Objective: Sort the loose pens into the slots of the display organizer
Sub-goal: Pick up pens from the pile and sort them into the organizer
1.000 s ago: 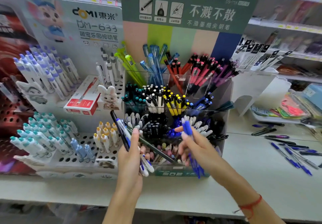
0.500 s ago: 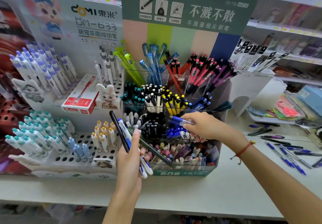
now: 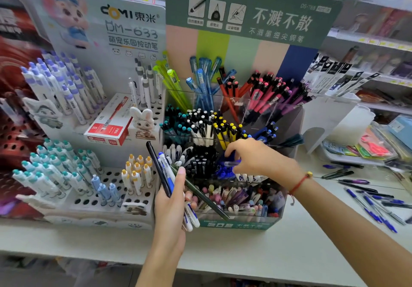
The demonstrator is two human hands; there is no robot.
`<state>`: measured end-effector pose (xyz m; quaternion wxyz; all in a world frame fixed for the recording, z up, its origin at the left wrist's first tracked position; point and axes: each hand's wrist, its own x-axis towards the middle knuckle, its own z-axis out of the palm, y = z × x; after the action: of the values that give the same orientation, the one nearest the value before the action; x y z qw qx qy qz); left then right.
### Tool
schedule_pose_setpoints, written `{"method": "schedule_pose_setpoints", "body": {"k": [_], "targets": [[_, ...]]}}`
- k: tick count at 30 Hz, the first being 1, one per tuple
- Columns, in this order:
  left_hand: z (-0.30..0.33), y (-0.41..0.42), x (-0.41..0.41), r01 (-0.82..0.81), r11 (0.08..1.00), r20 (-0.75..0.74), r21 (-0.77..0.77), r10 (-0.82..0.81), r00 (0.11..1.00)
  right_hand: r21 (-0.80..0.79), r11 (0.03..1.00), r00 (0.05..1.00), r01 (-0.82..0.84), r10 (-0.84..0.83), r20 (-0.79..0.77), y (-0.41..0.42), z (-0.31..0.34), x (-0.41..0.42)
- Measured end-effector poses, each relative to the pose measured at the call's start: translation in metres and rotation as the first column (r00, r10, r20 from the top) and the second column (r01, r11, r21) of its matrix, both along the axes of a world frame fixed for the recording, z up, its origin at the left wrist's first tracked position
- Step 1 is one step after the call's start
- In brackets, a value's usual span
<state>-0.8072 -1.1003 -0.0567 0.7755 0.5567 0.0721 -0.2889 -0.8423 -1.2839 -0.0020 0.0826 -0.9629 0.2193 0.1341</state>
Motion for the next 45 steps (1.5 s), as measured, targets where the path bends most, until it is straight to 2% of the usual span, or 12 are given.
{"method": "schedule_pose_setpoints", "body": {"k": [2, 5, 8, 13, 15, 19, 22, 24, 29, 38, 41, 45], "targets": [[0.000, 0.000, 0.002, -0.012, 1.000, -0.002, -0.001, 0.012, 1.000, 0.064, 0.995, 0.964, 0.071, -0.085, 0.253, 0.000, -0.010, -0.012], [-0.001, -0.001, 0.004, -0.024, 1.000, -0.005, -0.017, 0.024, 1.000, 0.192, 0.973, 0.764, 0.130, -0.221, 0.606, 0.009, -0.026, -0.025], [0.000, -0.002, 0.004, -0.037, 0.999, -0.018, -0.037, 0.036, 0.999, 0.271, 0.960, 0.594, 0.072, -0.260, 0.762, 0.015, -0.046, -0.019], [0.000, -0.003, 0.003, -0.045, 0.998, -0.027, -0.034, 0.044, 0.999, -0.120, 0.968, 0.658, 0.218, -0.055, 0.751, 0.034, -0.076, -0.011], [0.000, -0.004, 0.004, -0.050, 0.998, -0.033, -0.042, 0.049, 0.998, -0.154, 0.970, 0.663, 0.189, -0.011, 0.748, 0.037, -0.079, -0.013], [0.000, -0.006, 0.002, -0.035, 0.998, -0.048, -0.060, 0.033, 0.998, 0.269, 0.963, 0.680, 0.005, -0.201, 0.705, 0.028, -0.075, -0.023], [0.000, -0.007, 0.001, -0.031, 0.997, -0.054, -0.076, 0.027, 0.998, 0.482, 0.876, 0.494, 0.012, -0.424, 0.759, 0.018, -0.065, -0.029], [-0.001, -0.007, 0.001, -0.030, 0.996, -0.051, -0.084, 0.026, 0.998, 0.478, 0.877, 0.419, 0.055, -0.455, 0.786, 0.014, -0.061, -0.031], [-0.002, -0.008, 0.002, -0.047, 0.995, -0.063, -0.091, 0.041, 0.997, 0.158, 0.956, 0.635, 0.248, -0.283, 0.719, 0.008, -0.059, -0.019], [0.000, -0.007, 0.003, -0.041, 0.989, -0.052, -0.142, 0.034, 0.998, 0.146, 0.962, 0.851, 0.230, -0.272, 0.449, 0.004, -0.057, -0.001], [0.003, -0.002, 0.002, -0.040, 0.982, -0.076, -0.182, 0.027, 0.997, 0.336, 0.925, 0.794, 0.176, -0.335, 0.507, -0.001, -0.054, -0.005], [0.007, 0.001, 0.005, -0.056, 0.960, -0.170, -0.276, 0.009, 0.985, 0.428, 0.900, 0.535, 0.081, -0.402, 0.743, 0.014, -0.062, -0.019]]}}
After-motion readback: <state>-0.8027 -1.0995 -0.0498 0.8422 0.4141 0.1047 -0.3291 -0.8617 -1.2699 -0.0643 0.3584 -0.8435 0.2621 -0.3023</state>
